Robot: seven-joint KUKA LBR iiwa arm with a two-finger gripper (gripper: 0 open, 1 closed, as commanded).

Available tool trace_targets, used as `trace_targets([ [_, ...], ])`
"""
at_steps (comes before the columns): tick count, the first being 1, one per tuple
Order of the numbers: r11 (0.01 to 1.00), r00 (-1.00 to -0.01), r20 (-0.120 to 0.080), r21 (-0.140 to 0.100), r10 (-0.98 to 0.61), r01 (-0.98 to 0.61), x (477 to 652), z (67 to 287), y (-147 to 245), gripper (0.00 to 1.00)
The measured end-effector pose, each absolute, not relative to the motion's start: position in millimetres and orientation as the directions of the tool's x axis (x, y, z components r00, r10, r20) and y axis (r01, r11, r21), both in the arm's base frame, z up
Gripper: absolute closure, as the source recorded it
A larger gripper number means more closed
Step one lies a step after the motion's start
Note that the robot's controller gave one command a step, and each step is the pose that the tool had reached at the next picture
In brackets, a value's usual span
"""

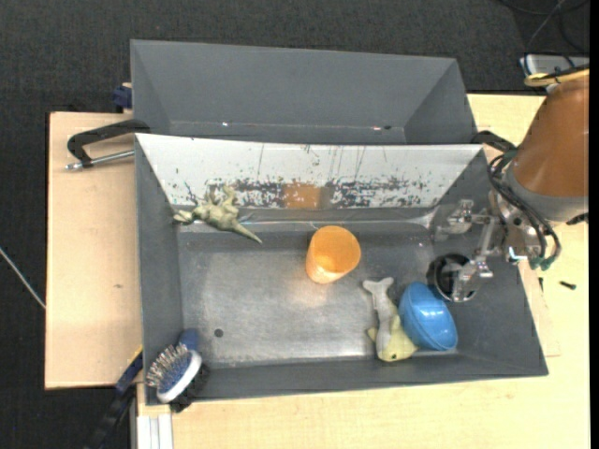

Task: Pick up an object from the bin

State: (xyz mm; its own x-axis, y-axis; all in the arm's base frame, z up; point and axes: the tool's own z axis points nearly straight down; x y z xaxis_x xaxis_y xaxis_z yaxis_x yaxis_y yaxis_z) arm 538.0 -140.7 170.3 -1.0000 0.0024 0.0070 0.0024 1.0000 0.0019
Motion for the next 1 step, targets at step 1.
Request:
trace_targets([
  [1, 1.000, -1.000, -0.011, 0.000, 0.028, 0.028, 500.9, 84.0, -133.0, 0.00],
])
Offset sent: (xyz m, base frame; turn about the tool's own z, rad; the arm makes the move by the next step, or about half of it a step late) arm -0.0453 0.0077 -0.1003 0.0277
